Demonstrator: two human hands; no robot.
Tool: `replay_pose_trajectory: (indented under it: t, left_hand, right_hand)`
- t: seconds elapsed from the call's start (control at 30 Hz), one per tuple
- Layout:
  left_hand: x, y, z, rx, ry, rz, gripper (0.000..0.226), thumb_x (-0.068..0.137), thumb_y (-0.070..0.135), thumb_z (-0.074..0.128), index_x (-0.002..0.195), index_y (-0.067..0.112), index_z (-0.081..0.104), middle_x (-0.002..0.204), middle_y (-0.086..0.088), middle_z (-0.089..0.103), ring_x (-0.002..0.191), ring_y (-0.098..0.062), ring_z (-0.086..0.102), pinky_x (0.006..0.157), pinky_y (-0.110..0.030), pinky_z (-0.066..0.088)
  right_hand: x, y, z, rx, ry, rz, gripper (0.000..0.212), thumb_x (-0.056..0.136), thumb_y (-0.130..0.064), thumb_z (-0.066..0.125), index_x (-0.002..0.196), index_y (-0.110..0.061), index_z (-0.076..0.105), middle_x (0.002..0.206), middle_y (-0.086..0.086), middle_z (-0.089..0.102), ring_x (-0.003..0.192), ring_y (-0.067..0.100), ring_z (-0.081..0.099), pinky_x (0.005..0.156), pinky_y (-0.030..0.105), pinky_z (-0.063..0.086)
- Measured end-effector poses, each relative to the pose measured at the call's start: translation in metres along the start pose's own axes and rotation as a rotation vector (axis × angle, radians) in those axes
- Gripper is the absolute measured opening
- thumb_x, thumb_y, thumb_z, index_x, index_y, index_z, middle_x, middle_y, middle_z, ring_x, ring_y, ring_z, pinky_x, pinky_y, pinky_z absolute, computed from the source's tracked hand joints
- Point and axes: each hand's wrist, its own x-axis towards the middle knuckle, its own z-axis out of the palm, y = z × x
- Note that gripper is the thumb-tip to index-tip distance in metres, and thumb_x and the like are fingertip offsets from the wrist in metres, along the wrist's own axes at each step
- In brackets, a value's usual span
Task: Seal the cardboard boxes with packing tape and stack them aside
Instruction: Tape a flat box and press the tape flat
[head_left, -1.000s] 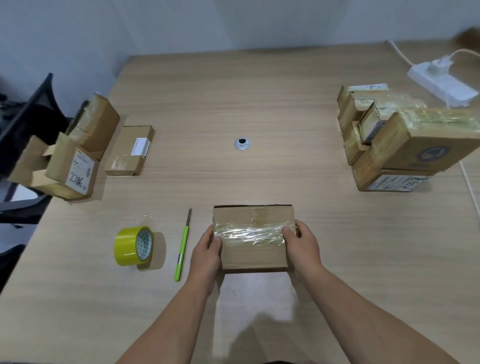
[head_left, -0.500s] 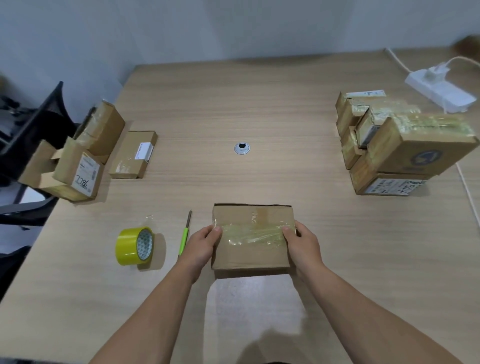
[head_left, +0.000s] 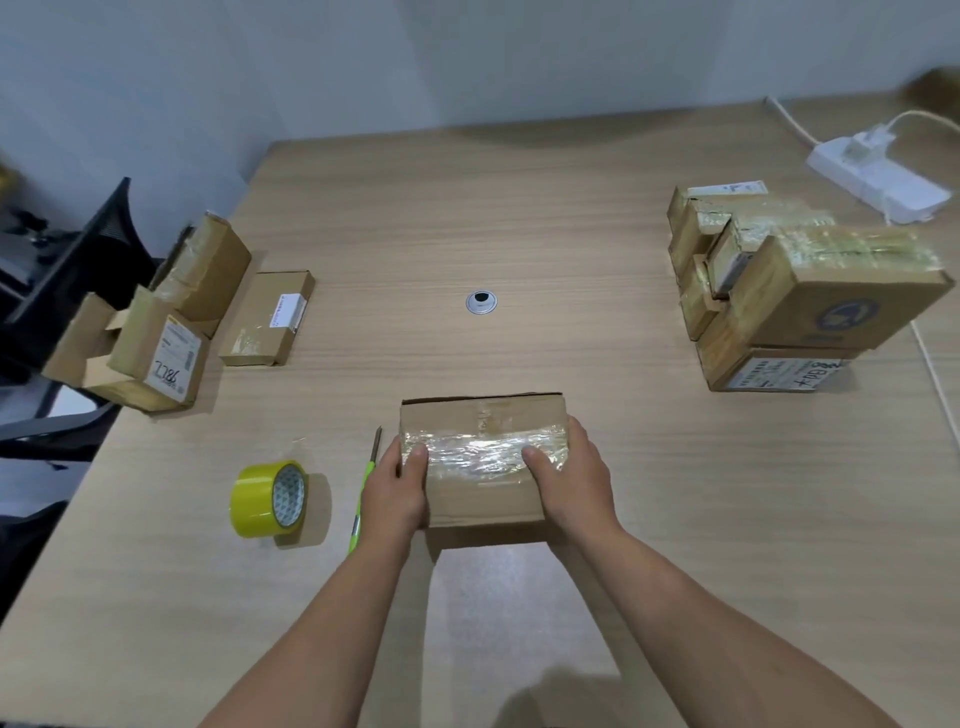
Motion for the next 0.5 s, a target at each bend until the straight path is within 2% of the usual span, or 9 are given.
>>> replay_pose_trajectory:
  t: [0.1,0.2,0.23,0.33,0.43,0.5]
  left_hand:
    - [0.001,-0.002,-0.001,-0.232,-0.009,-0.116,0.025,0.103,0.028,0.055,0.124,0.039,0.061,0.105,0.021,0.065,0.096,-0.004,0.061,0.081,-0.027,0.048]
    - [0.006,-0.01,0.001,-0.321,0.016,-0.237,0.036,0.101,0.028,0.057,0.137,0.024,0.061,0.131,0.009,0.063,0.117,-0.015,0.06,0.105,-0.039,0.047]
    - [0.007,-0.013,0.001,-0.335,0.013,-0.267,0.038,0.1,0.028,0.057,0.137,0.022,0.061,0.135,0.005,0.063,0.121,-0.018,0.06,0.108,-0.045,0.046]
    - [0.007,-0.015,-0.002,-0.404,-0.044,-0.317,0.034,0.1,0.03,0.056,0.131,0.025,0.066,0.129,0.006,0.068,0.118,-0.018,0.064,0.105,-0.05,0.049]
    - [0.007,-0.009,-0.004,-0.447,-0.058,-0.347,0.024,0.101,0.032,0.055,0.114,0.025,0.074,0.111,0.001,0.076,0.102,-0.019,0.071,0.094,-0.045,0.056]
    - [0.007,-0.006,-0.004,-0.336,-0.041,-0.329,0.032,0.099,0.047,0.05,0.109,0.026,0.073,0.117,-0.003,0.073,0.106,-0.023,0.068,0.099,-0.048,0.052]
  right_hand:
    - [-0.001,-0.002,-0.003,0.062,0.013,-0.042,0.052,0.101,-0.035,0.056,0.15,-0.031,0.039,0.139,-0.001,0.05,0.126,0.019,0.048,0.089,0.03,0.035]
    - [-0.001,-0.004,-0.002,0.099,0.017,-0.028,0.049,0.104,-0.03,0.049,0.152,-0.033,0.038,0.145,-0.002,0.047,0.13,0.018,0.046,0.092,0.029,0.033]
    - [0.0,-0.003,-0.002,0.11,0.015,-0.026,0.049,0.105,-0.028,0.047,0.152,-0.034,0.039,0.145,-0.001,0.047,0.13,0.018,0.046,0.092,0.028,0.033]
    - [0.003,-0.001,-0.003,0.142,0.013,-0.001,0.048,0.106,-0.024,0.044,0.152,-0.036,0.041,0.144,-0.004,0.05,0.13,0.015,0.046,0.096,0.027,0.034]
    - [0.004,-0.002,-0.006,0.175,0.011,0.027,0.043,0.107,-0.027,0.04,0.149,-0.035,0.047,0.139,-0.006,0.055,0.129,0.015,0.049,0.096,0.026,0.036]
    - [0.004,-0.004,-0.007,0.141,-0.015,0.05,0.04,0.105,-0.037,0.045,0.144,-0.032,0.051,0.133,-0.007,0.058,0.122,0.016,0.053,0.091,0.027,0.037]
